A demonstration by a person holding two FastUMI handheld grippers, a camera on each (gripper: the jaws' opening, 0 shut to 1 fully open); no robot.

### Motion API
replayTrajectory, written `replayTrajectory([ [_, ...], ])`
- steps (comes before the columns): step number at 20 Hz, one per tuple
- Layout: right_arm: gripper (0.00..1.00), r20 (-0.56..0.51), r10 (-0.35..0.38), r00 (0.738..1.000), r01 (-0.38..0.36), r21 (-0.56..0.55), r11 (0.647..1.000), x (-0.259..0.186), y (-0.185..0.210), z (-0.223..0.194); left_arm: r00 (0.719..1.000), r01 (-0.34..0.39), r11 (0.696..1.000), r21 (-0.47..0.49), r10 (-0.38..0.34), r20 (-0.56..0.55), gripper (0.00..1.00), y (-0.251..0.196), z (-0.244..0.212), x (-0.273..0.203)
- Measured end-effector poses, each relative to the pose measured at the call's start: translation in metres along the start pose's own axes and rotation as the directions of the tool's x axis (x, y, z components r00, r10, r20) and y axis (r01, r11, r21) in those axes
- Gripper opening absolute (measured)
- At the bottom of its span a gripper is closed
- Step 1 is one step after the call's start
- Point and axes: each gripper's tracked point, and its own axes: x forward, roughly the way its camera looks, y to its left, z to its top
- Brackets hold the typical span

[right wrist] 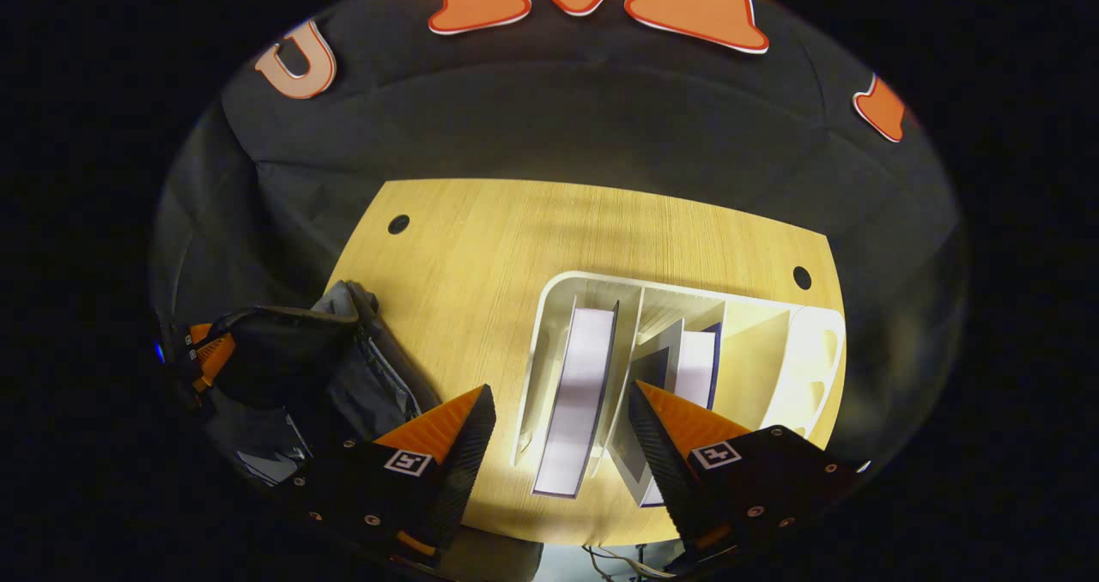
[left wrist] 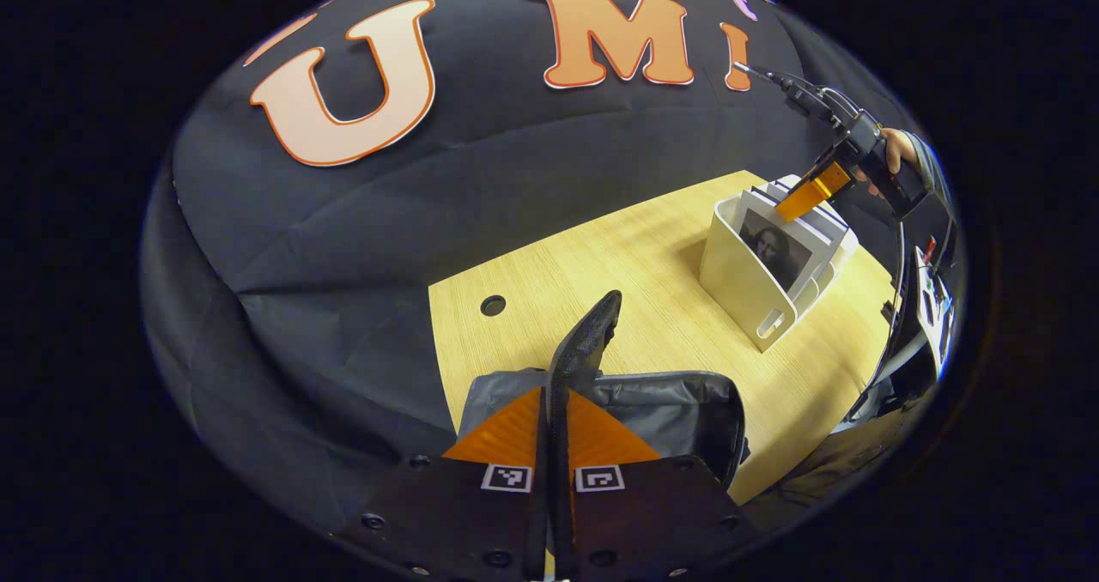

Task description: Open the schoolbag, grab two books from the bookshelf and put them into the schoolbag.

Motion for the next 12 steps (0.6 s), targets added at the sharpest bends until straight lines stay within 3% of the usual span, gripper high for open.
replayTrajectory([
  [1,0.81,-0.022,0.003,1.0,-0.003,0.01,1.0,0.006,0.0,-0.002,1.0,0.0,1.0,-0.004,0.0,-0.002,0.05,-0.001,-0.002,0.0],
  [2,0.9,-0.061,0.008,0.998,-0.006,0.034,0.999,0.01,0.001,-0.006,1.0,-0.006,1.0,-0.004,0.006,-0.005,0.04,-0.001,-0.003,-0.001],
  [4,0.88,-0.12,0.018,0.993,-0.008,0.085,0.996,0.015,0.004,-0.01,1.0,-0.02,1.0,-0.017,0.02,-0.023,0.04,0.003,-0.01,0.0],
  [6,0.8,-0.158,0.009,0.987,0.005,0.092,0.996,0.025,-0.001,-0.015,0.999,-0.018,0.999,-0.047,0.016,-0.03,0.04,0.001,-0.015,0.0],
  [8,0.58,-0.181,0.002,0.983,0.019,0.116,0.993,0.028,-0.002,-0.015,0.999,-0.02,0.998,-0.056,0.018,-0.035,0.05,-0.001,-0.019,-0.001],
  [9,0.56,-0.192,0.001,0.981,0.024,0.13,0.991,0.029,-0.003,-0.018,0.999,-0.023,0.998,-0.055,0.021,-0.037,0.05,-0.001,-0.02,-0.002],
  [10,0.51,-0.199,0.006,0.98,0.024,0.148,0.989,0.03,-0.005,-0.02,0.999,-0.023,0.998,-0.056,0.021,-0.037,0.04,-0.003,-0.021,-0.002],
  [11,0.39,-0.185,0.001,0.983,0.032,0.177,0.984,0.025,-0.007,-0.016,0.999,-0.022,0.998,-0.054,0.021,-0.035,0.05,-0.005,-0.021,-0.002],
  [12,0.37,-0.162,0.011,0.987,0.024,0.21,0.977,0.024,-0.008,-0.013,0.999,-0.023,0.998,-0.054,0.021,-0.031,0.05,-0.005,-0.023,-0.003],
])
